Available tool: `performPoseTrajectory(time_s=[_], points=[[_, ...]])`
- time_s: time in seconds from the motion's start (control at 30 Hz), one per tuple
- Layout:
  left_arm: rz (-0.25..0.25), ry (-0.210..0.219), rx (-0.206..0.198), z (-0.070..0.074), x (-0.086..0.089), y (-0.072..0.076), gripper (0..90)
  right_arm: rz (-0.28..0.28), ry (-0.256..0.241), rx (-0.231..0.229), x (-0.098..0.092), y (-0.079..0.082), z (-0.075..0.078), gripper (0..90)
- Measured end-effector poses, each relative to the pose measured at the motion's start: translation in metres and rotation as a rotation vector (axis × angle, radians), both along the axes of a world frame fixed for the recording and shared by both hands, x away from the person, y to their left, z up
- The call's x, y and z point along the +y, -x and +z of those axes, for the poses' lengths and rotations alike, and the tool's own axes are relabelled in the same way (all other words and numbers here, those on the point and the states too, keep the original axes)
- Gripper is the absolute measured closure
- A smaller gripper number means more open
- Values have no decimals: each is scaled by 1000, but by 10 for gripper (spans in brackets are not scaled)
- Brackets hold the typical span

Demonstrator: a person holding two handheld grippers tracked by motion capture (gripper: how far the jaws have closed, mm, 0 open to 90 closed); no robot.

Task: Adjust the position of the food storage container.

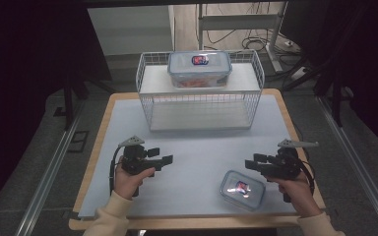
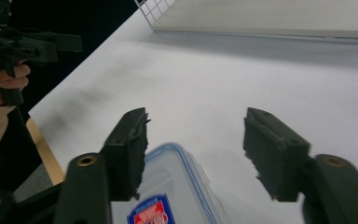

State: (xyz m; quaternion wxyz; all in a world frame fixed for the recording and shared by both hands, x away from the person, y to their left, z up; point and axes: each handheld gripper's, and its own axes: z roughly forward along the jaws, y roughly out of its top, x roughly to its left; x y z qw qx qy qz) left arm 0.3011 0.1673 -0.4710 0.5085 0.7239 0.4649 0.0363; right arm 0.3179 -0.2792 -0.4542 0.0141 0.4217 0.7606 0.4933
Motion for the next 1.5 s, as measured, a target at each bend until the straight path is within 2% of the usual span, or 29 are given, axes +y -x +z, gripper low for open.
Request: performPoseTrajectory(time_s=[0.1,0.27,0.47,0.7,0.93,1.17,1.5], points=[[3,-4,4,-1,-1,-1,265,-10,16,-2,-7,6,0,515],[-4,-15,7,-3,-4,-2,265,-29,65,6,-25,19,-2,758],[-6,-22,17,-7,-3,-2,265,-38,149,17,-40,38,-12,870],[7,-12,22,-8,1,-2,268,-21,240,61,-48,61,-31,890],[-5,-15,26,-9,-3,-2,273,52,306,95,-39,73,-44,890],[0,-11,33,-10,0,-2,273,95,304,116,-34,72,-48,891],[2,-6,42,-12,-1,-3,274,97,295,127,-30,70,-49,891]])
